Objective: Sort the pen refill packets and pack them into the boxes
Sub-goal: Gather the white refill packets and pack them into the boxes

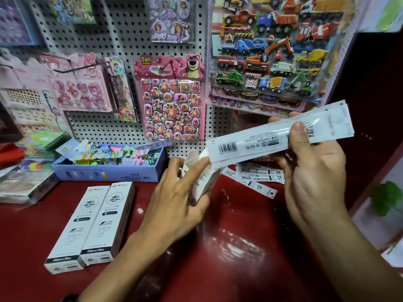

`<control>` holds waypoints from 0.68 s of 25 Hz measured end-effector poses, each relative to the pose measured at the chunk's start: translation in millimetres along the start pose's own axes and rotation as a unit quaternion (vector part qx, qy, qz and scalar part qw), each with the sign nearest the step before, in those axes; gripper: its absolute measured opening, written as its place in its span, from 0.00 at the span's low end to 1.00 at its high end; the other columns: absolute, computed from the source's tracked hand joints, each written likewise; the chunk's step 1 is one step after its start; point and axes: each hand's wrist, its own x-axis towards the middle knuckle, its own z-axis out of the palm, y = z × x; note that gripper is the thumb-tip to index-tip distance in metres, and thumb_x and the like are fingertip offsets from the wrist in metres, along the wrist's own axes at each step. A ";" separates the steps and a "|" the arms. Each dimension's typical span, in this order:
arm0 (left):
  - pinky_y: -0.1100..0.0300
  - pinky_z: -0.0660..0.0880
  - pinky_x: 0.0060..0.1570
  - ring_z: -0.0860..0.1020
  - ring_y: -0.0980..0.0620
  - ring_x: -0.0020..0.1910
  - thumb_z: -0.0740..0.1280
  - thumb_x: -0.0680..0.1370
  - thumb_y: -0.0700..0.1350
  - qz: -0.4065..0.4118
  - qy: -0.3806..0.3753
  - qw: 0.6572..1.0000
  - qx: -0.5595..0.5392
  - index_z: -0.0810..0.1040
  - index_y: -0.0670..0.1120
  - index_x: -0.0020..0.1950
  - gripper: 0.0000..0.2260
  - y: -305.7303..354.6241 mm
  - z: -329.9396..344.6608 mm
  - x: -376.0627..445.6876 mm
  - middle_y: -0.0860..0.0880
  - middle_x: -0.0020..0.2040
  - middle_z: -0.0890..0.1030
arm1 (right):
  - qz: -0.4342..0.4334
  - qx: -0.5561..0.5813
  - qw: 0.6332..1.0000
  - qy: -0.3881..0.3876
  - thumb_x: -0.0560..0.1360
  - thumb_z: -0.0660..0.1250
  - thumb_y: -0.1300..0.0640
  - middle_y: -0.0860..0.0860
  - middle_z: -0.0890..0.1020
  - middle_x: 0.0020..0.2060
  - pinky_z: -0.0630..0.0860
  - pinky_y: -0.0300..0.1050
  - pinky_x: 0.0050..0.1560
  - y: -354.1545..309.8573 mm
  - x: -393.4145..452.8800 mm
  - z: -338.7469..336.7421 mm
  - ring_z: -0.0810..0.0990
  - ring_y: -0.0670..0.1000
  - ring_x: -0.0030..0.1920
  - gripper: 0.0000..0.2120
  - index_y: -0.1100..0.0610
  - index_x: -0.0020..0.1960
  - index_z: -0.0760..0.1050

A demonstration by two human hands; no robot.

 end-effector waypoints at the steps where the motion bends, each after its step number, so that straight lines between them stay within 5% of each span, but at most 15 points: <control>1: 0.56 0.75 0.45 0.74 0.51 0.46 0.72 0.71 0.51 -0.004 0.001 1.000 -0.004 0.67 0.60 0.69 0.29 0.2 0.4 -0.8 0.52 0.53 0.66 | -0.034 -0.027 0.999 -0.003 0.80 0.63 0.59 0.48 0.87 0.39 0.80 0.42 0.44 1.1 -0.7 2.3 0.86 0.48 0.44 0.06 0.57 0.49 0.78; 7: 0.62 0.70 0.37 0.73 0.54 0.39 0.71 0.73 0.54 -0.003 0.010 1.000 -0.012 0.72 0.52 0.58 0.17 -0.4 -1.8 -4.4 0.51 0.53 0.69 | -0.131 -0.174 0.975 -0.049 0.79 0.66 0.53 0.71 0.80 0.38 0.75 0.44 0.37 11.2 -8.4 3.2 0.77 0.53 0.37 0.15 0.65 0.44 0.81; 11: 0.59 0.73 0.36 0.77 0.49 0.40 0.71 0.74 0.55 0.002 0.006 1.000 -0.012 0.70 0.52 0.57 0.16 3.2 -1.5 -6.1 0.51 0.54 0.69 | -0.153 -0.207 0.957 -0.137 0.79 0.65 0.59 0.48 0.86 0.44 0.80 0.40 0.49 8.2 -18.5 17.2 0.85 0.45 0.48 0.07 0.57 0.50 0.82; 14: 0.58 0.73 0.36 0.77 0.48 0.39 0.70 0.75 0.56 0.001 0.010 1.000 -0.010 0.70 0.53 0.56 0.16 1.8 -2.1 -5.0 0.51 0.52 0.69 | -0.148 -0.243 0.945 -0.162 0.80 0.65 0.57 0.49 0.86 0.44 0.83 0.52 0.44 7.2 -16.5 21.5 0.86 0.48 0.45 0.08 0.58 0.49 0.83; 17: 0.56 0.75 0.34 0.76 0.48 0.38 0.68 0.76 0.56 0.012 0.003 1.000 -0.003 0.69 0.54 0.59 0.15 4.0 -0.8 -5.2 0.50 0.52 0.68 | -0.166 -0.281 0.937 -0.121 0.80 0.66 0.57 0.49 0.85 0.41 0.81 0.49 0.40 -1.1 -8.6 20.5 0.84 0.47 0.41 0.09 0.60 0.48 0.82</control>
